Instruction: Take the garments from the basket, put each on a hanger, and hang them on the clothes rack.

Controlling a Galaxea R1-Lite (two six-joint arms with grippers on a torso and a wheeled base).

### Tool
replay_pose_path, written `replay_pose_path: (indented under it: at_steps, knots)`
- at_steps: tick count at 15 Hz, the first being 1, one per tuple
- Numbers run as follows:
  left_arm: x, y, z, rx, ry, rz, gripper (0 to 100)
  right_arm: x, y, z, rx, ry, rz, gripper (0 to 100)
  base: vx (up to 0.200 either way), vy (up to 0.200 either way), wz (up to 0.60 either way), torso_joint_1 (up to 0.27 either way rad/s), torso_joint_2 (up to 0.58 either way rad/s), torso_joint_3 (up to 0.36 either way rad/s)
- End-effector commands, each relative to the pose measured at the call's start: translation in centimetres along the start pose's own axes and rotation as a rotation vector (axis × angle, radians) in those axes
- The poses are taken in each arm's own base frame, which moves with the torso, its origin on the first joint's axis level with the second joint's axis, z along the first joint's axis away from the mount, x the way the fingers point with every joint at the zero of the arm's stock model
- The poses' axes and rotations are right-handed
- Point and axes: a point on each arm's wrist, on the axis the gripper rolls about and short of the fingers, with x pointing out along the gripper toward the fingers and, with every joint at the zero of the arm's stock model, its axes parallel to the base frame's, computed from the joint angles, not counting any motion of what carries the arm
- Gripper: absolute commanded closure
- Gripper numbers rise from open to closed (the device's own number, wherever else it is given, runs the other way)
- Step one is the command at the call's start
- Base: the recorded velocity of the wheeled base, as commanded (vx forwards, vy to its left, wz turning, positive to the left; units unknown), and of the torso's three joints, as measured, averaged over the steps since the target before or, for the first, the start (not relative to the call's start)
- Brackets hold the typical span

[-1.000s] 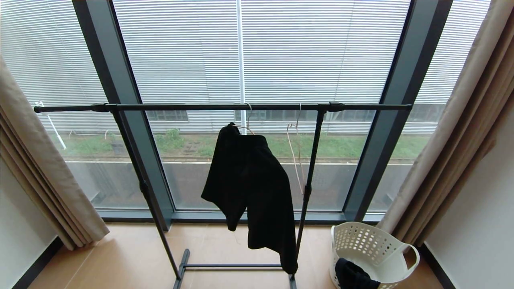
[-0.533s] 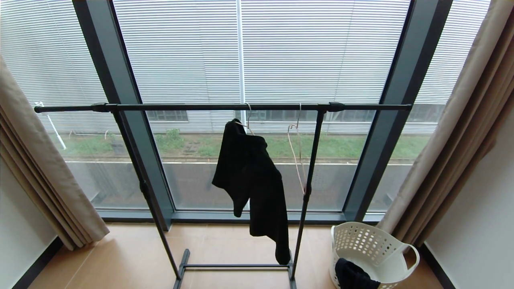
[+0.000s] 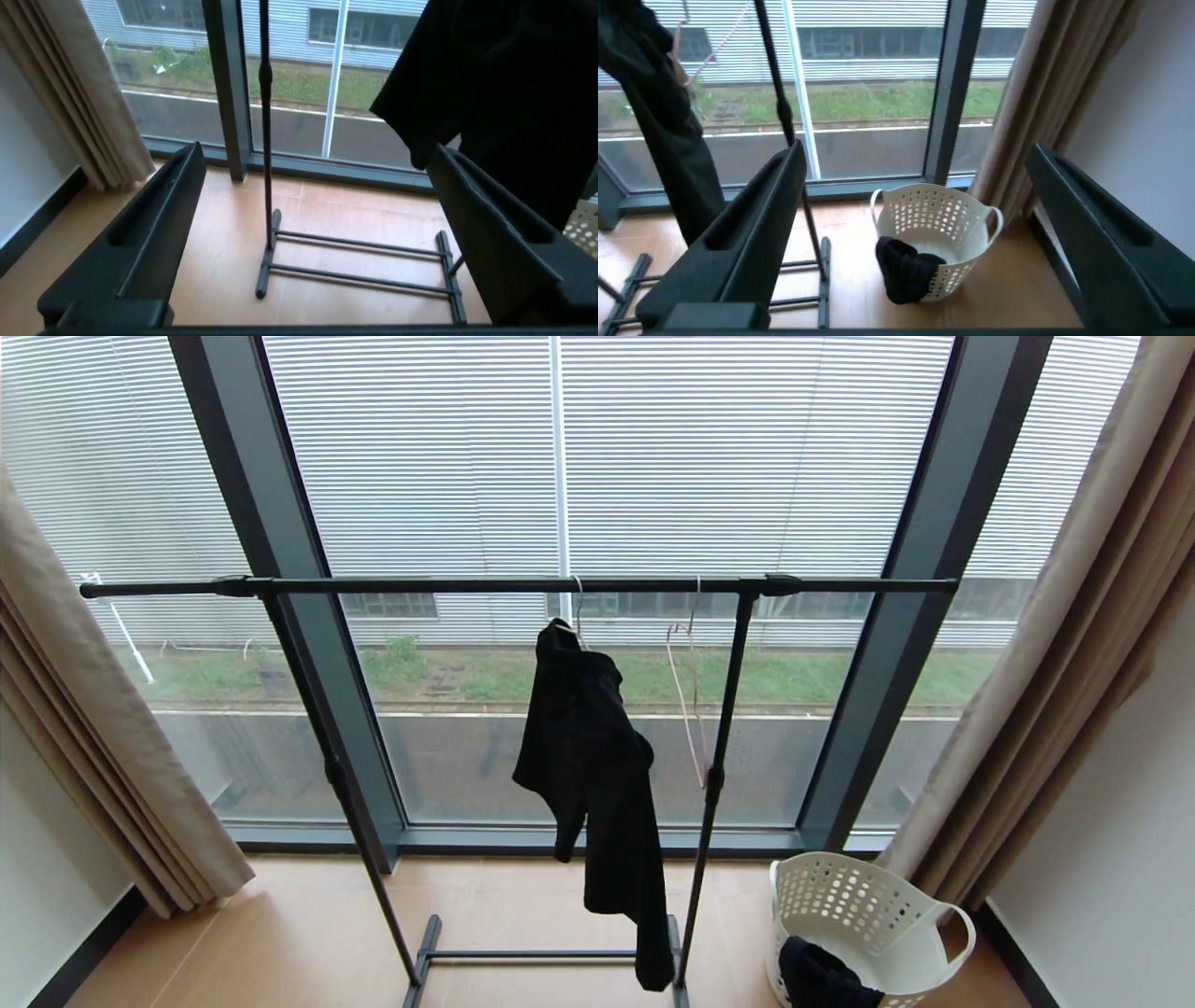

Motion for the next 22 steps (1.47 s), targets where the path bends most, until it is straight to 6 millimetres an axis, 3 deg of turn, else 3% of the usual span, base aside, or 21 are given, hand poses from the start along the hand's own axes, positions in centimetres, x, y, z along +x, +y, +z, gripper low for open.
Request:
replay_pose_path:
  at_steps: [1, 8, 10, 14, 22]
  knots:
    - [-0.3, 0.0, -0.1, -0.006, -0.035, 0.005, 0, -0.1, 0.2, -0.1, 0.011, 0.004, 0.079, 0, 0.0, 0.0, 0.0, 0.0, 0.0, 0.0]
    - [-0.2, 0.0, -0.1, -0.007, -0.033, -0.015, 0, 0.4, 0.3, 0.1, 0.021, 0.157, 0.415, 0, 0.0, 0.0, 0.0, 0.0, 0.0, 0.0]
    - [-0.2, 0.0, -0.1, -0.008, -0.033, -0.015, 0, -0.4, 0.1, 0.0, 0.016, 0.052, 0.358, 0, 0.0, 0.0, 0.0, 0.0, 0.0, 0.0]
    - [-0.2, 0.0, -0.1, -0.008, -0.035, -0.015, 0, -0.8, -0.6, -0.6, -0.003, -0.072, -0.027, 0, 0.0, 0.0, 0.0, 0.0, 0.0, 0.0]
    - [-0.3, 0.0, -0.1, -0.01, -0.036, -0.019, 0, -0.8, -0.5, -0.6, 0.01, -0.062, 0.025, 0, 0.0, 0.0, 0.0, 0.0, 0.0, 0.0]
